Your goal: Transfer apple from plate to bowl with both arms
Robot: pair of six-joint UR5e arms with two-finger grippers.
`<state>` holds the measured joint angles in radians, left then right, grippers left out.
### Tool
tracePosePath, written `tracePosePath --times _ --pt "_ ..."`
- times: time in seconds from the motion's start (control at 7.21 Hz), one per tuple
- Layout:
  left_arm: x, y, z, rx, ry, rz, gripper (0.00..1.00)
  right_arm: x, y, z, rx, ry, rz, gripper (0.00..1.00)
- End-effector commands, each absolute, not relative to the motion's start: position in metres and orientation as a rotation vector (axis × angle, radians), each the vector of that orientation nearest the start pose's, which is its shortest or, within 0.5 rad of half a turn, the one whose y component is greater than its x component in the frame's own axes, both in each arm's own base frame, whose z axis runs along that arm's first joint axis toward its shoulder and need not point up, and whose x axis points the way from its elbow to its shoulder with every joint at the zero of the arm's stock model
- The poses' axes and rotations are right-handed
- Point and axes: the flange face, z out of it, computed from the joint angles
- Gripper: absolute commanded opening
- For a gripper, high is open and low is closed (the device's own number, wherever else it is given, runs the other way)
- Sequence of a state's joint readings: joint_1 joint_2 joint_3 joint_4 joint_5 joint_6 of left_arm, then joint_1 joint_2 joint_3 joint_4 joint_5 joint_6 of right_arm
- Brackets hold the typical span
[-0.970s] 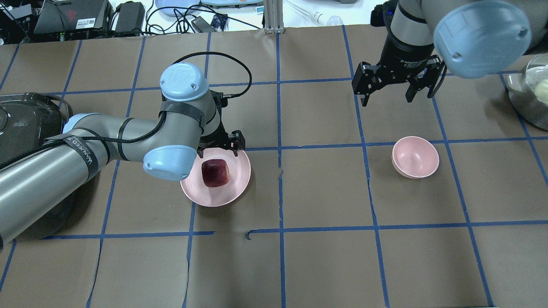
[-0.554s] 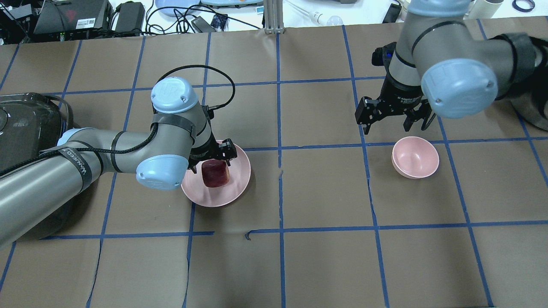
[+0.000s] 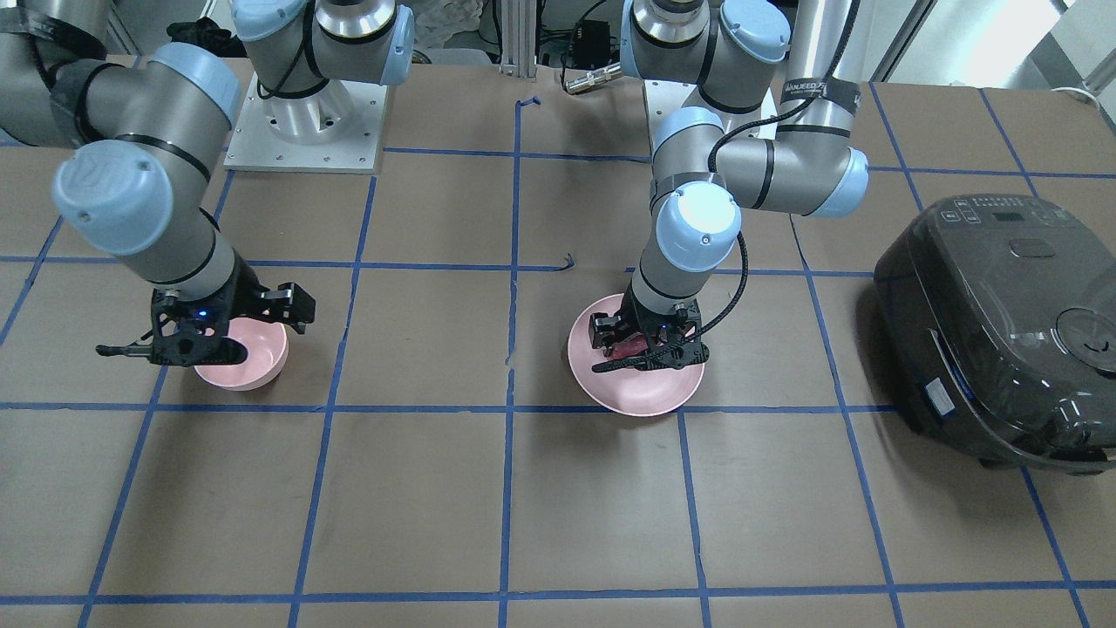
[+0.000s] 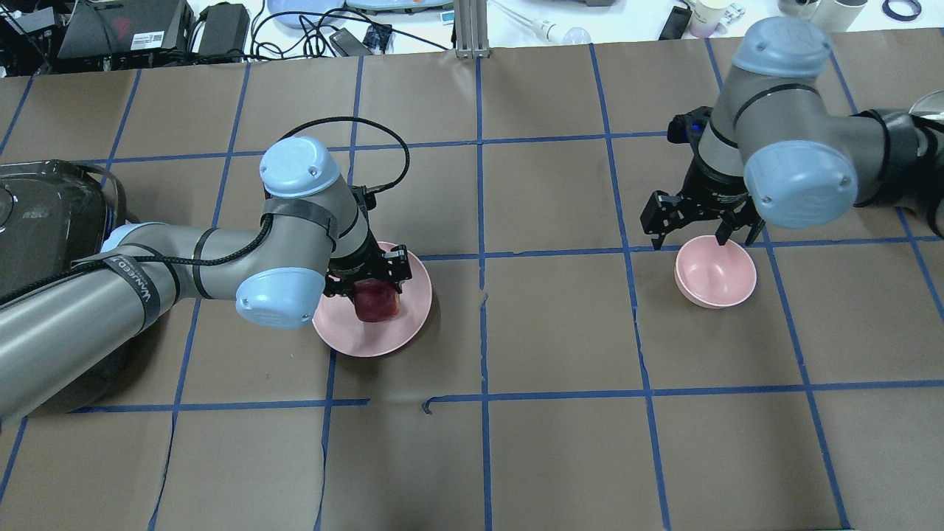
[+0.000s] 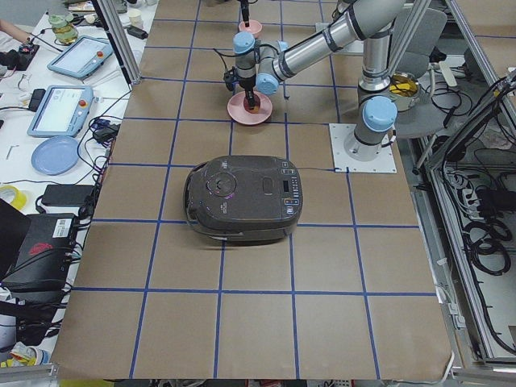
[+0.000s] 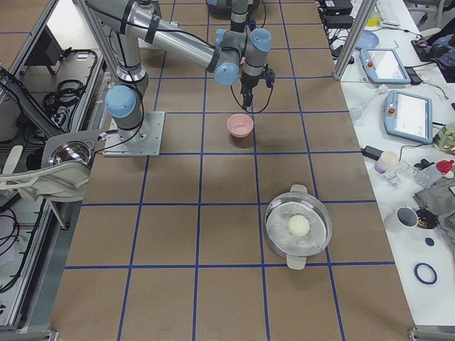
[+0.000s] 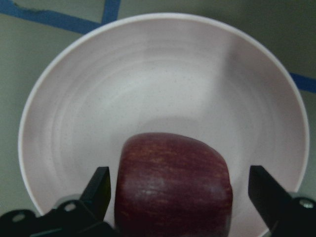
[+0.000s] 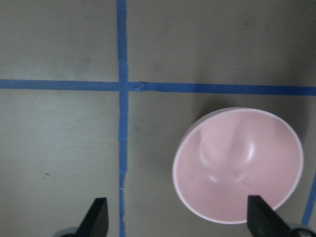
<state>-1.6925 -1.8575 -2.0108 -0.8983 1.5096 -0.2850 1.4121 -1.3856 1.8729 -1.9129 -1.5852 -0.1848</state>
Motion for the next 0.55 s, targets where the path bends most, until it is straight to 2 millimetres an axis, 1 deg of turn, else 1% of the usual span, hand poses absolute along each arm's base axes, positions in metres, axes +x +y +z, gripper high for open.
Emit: tracePosePath --times 0.0,0.14,0.28,0.42 --pt "-0.202 -0.491 0.222 -0.234 3.196 0.041 0.12 -0.037 -0.513 0.249 0.014 3.082 0.280 0.99" --pt "-0.207 -0.509 0.247 -0.218 3.207 -0.031 0.12 -0.050 -0.513 0.228 0.007 3.071 0.301 0.94" --pt "-0.216 -0.525 0.263 -0.214 3.245 0.026 0.13 -0.050 -0.513 0.215 -0.021 3.065 0.313 0.88" --pt "-0.229 -0.537 0.284 -0.195 3.263 -0.014 0.12 -0.051 -0.510 0.208 -0.084 3.064 0.303 0.70"
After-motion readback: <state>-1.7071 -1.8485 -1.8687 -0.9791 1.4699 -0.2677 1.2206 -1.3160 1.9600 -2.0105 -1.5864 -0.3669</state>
